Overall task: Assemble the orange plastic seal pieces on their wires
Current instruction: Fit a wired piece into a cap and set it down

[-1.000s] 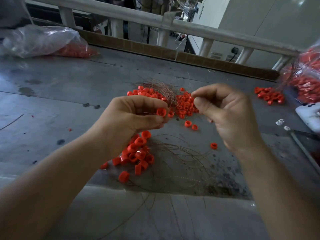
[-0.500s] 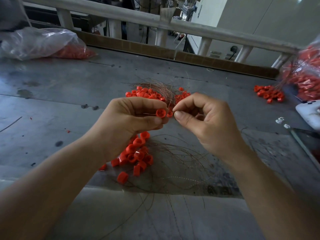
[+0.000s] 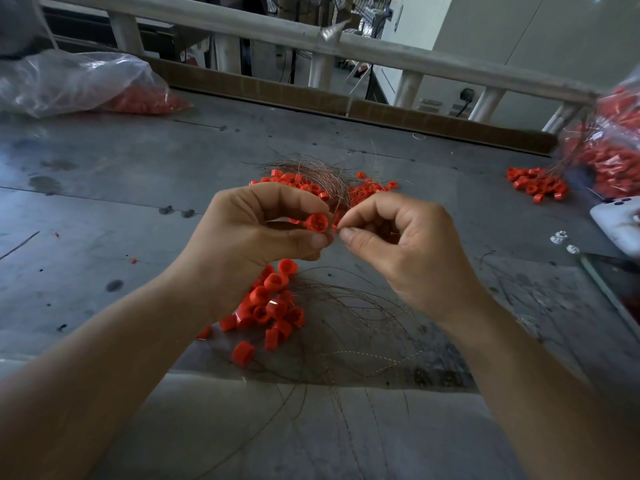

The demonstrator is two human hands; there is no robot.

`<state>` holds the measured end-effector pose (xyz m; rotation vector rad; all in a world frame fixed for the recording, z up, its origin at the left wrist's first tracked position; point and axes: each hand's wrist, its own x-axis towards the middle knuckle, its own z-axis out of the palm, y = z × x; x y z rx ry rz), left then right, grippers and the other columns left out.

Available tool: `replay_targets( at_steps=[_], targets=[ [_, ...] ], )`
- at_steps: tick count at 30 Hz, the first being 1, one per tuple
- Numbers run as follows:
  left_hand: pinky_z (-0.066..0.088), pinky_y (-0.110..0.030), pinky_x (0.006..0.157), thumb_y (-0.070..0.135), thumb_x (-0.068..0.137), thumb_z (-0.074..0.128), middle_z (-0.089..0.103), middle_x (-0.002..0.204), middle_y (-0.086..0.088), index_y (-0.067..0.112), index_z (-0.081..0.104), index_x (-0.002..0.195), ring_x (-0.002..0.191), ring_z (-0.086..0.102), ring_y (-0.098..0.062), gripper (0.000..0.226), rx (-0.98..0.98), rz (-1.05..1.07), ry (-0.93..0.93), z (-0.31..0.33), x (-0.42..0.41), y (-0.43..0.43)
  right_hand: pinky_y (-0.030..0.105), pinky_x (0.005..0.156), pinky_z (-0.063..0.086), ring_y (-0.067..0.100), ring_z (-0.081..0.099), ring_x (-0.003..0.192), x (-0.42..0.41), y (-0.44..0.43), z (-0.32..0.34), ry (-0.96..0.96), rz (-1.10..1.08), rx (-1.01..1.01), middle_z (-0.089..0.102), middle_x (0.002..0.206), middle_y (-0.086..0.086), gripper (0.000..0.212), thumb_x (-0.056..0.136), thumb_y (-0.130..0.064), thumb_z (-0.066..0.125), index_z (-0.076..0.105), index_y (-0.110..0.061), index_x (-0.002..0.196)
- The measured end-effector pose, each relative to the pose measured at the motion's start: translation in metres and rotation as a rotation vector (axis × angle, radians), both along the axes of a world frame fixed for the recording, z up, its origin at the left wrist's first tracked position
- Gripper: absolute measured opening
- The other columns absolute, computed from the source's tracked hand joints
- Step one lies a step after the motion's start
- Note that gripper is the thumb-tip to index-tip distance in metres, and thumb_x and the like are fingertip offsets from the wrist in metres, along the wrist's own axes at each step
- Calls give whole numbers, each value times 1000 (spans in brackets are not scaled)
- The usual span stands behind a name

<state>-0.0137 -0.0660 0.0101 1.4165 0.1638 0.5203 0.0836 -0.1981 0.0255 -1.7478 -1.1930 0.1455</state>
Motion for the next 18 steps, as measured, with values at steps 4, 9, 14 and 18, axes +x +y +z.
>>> replay_targets(
  at_steps=[4,9,14,18],
  targets=[
    [53,-18,59,21,38,75,71,71,-4,15,73,66,68,68,-14,29,4,10,-16,0,1,0,10,51,39,1,50,54,1,1,0,0,4,-11,54,58,-12,24,79,-3,66,62,-25,70],
    [53,-19,64,12,50,71,72,76,-6,14,75,75,74,69,-16,25,-54,-47,-39,1,0,2,11,49,39,0,48,52,3,1,2,18,-30,8,53,55,-11,24,79,-3,66,62,-24,68],
    [53,-17,69,0,67,56,73,84,-7,8,70,91,82,70,-17,29,-120,-134,-55,1,-1,1,17,50,44,5,51,52,5,-2,5,11,-62,16,56,55,-8,21,78,-4,66,63,-23,68],
    [53,-17,69,-2,67,54,73,87,-8,8,69,92,84,70,-18,31,-141,-145,-56,2,-2,1,32,55,50,21,58,59,4,-3,6,25,-69,20,61,60,1,21,79,-5,66,63,-23,69]
  ],
)
